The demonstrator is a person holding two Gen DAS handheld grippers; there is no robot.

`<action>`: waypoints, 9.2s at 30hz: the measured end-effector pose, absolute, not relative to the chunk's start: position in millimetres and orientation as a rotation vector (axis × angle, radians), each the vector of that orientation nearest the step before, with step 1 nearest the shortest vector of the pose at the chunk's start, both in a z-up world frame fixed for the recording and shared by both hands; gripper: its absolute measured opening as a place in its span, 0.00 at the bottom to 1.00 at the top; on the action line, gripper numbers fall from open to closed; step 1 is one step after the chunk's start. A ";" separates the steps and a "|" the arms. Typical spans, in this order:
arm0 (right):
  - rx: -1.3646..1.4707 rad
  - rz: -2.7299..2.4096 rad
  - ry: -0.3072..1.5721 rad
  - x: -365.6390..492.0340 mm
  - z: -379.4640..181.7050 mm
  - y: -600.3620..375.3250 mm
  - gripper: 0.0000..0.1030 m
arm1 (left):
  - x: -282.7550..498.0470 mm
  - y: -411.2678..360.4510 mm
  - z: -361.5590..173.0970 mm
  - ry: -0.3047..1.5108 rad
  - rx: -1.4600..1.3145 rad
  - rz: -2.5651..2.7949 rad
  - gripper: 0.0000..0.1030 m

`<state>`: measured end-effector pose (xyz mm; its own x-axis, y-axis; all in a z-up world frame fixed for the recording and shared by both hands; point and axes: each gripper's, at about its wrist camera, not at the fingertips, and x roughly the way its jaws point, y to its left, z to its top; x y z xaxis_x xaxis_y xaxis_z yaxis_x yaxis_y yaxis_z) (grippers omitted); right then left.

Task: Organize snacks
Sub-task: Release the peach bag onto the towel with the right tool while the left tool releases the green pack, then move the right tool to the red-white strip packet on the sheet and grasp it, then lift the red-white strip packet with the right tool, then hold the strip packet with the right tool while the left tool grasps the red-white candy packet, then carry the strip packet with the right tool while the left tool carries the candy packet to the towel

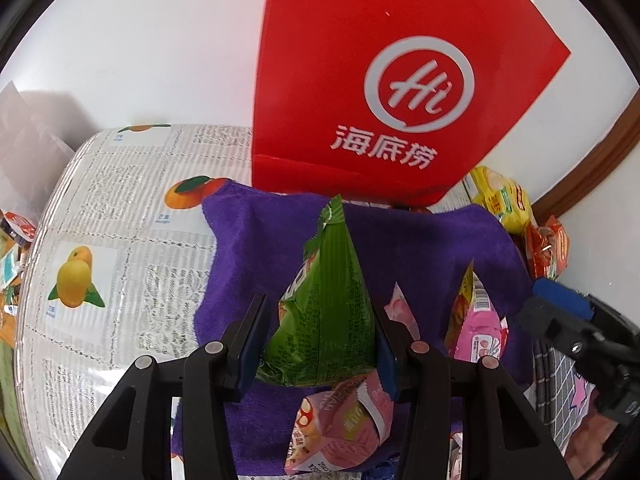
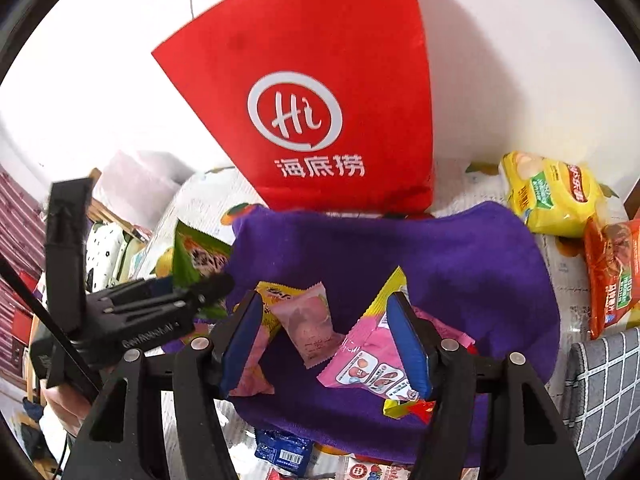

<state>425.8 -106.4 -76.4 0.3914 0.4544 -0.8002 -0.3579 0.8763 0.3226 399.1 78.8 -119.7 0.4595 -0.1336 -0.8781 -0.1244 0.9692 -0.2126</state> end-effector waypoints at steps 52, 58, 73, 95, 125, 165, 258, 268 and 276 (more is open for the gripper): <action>0.077 0.482 0.950 407.2 -51.6 -106.5 0.62 | 388.6 68.8 -91.3 1.056 -0.281 -0.161 0.71; 0.074 0.451 0.932 393.3 -44.4 -105.5 0.62 | 385.0 74.1 -82.7 1.038 -0.287 -0.159 0.71; -0.032 0.324 0.968 282.8 -117.3 -163.6 0.58 | 375.4 74.3 -68.6 1.025 -0.323 -0.182 0.71; -0.359 0.190 0.921 285.9 -173.2 -141.2 0.46 | 374.7 69.5 -68.9 1.036 -0.310 -0.193 0.71; -0.342 0.204 0.977 278.1 -162.4 -144.9 0.13 | 371.4 66.9 -64.8 1.043 -0.302 -0.212 0.71; 0.022 0.153 0.980 185.1 -151.7 -227.9 0.24 | 282.2 10.1 -55.2 1.005 -0.142 -0.248 0.71; 0.171 0.196 0.912 157.6 -124.7 -205.4 0.25 | 204.5 56.3 -127.0 1.066 -0.333 -0.296 0.09; 0.169 0.212 0.919 155.9 -129.9 -199.9 0.25 | 197.6 35.2 -148.2 1.116 -0.174 -0.282 0.49; 0.169 0.214 0.933 154.4 -139.4 -203.1 0.25 | 199.1 28.9 -180.2 1.134 -0.194 -0.212 0.52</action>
